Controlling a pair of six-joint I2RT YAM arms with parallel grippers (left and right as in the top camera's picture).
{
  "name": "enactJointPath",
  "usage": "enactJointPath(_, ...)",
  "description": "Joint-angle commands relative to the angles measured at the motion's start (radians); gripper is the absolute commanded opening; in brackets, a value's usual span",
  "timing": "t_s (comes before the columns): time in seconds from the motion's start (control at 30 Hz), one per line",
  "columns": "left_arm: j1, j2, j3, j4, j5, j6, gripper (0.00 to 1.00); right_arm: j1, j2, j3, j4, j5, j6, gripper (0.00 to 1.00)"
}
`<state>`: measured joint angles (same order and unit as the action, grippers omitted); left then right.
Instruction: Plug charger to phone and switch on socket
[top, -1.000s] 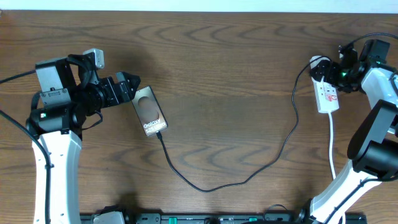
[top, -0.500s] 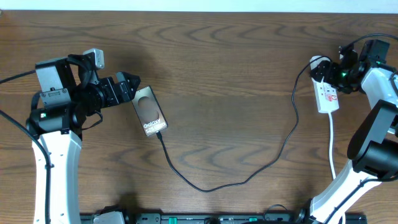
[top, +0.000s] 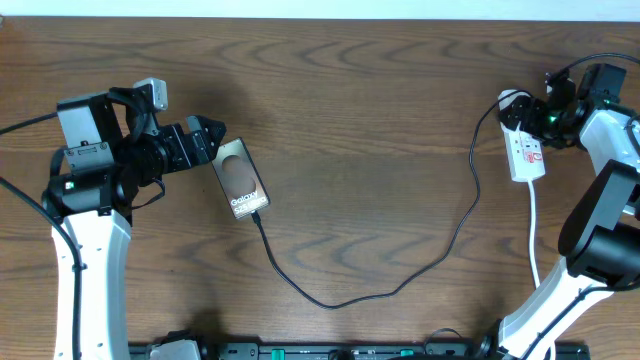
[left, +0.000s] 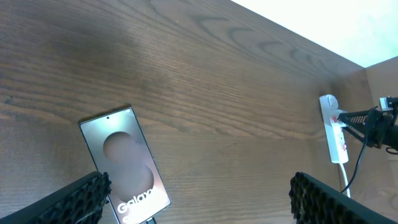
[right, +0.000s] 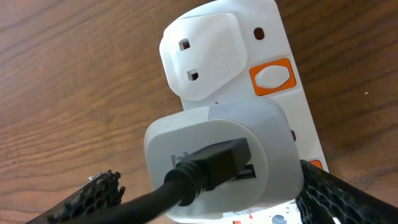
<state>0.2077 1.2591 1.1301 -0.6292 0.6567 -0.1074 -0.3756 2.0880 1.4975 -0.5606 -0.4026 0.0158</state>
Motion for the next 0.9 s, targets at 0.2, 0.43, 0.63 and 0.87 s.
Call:
enactJointPath(0.2, 0.002, 0.000, 0.007, -0.002, 0.016, 0.007, 0.94, 0.026, 0.034, -0.021, -0.012, -0.081, 0.032, 0.84)
enactJointPath(0.43, 0.002, 0.000, 0.007, -0.002, 0.016, 0.007, 0.94, 0.026, 0.059, -0.022, -0.006, -0.121, 0.040, 0.82)
enactJointPath(0.63, 0.002, 0.000, 0.007, -0.002, 0.016, 0.007, 0.94, 0.026, 0.064, -0.022, -0.014, -0.128, 0.040, 0.81)
enactJointPath(0.87, 0.002, 0.000, 0.007, -0.002, 0.016, 0.007, 0.94, 0.026, 0.065, -0.023, -0.020, -0.153, 0.040, 0.80)
